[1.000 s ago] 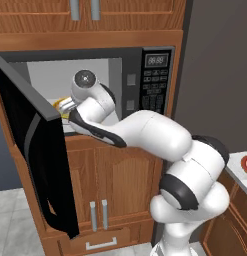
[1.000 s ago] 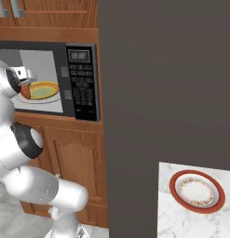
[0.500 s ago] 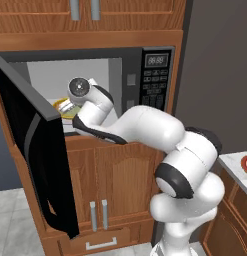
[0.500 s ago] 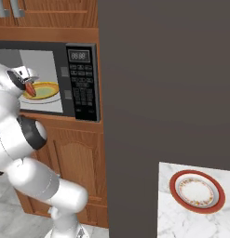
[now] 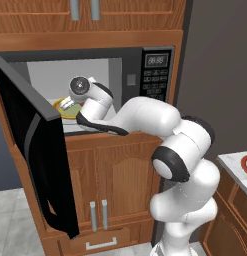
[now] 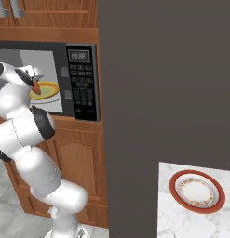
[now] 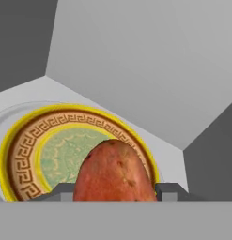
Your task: Pick the sweet potato from the counter and place it in the microwave. Then turn on the microwave.
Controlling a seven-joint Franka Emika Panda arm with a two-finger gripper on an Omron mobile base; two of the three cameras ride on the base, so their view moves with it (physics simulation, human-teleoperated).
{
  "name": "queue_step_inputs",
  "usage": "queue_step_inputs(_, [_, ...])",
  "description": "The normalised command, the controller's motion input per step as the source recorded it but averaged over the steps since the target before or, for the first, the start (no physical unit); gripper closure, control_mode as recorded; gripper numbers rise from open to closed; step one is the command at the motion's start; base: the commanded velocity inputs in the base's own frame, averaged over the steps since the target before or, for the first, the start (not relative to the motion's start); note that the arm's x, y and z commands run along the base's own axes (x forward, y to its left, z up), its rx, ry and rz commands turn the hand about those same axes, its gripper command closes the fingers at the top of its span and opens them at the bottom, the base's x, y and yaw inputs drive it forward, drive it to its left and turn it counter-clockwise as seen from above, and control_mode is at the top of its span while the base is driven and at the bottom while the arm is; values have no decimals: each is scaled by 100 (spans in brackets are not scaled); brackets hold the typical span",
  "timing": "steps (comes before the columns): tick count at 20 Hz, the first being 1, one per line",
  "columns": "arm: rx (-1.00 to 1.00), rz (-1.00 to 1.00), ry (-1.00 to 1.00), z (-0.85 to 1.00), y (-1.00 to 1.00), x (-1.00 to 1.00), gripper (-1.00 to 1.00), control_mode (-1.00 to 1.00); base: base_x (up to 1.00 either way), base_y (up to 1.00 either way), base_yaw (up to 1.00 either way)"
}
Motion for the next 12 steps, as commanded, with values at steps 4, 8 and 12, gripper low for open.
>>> queue_step_inputs(4, [0, -4, 3, 0, 5, 3, 100, -100, 0, 0, 0])
queue_step_inputs(8, [0, -6, 3, 0, 0, 6, 100, -100, 0, 0, 0])
queue_step_inputs(12, [0, -6, 3, 0, 0, 24, 100, -100, 0, 0, 0])
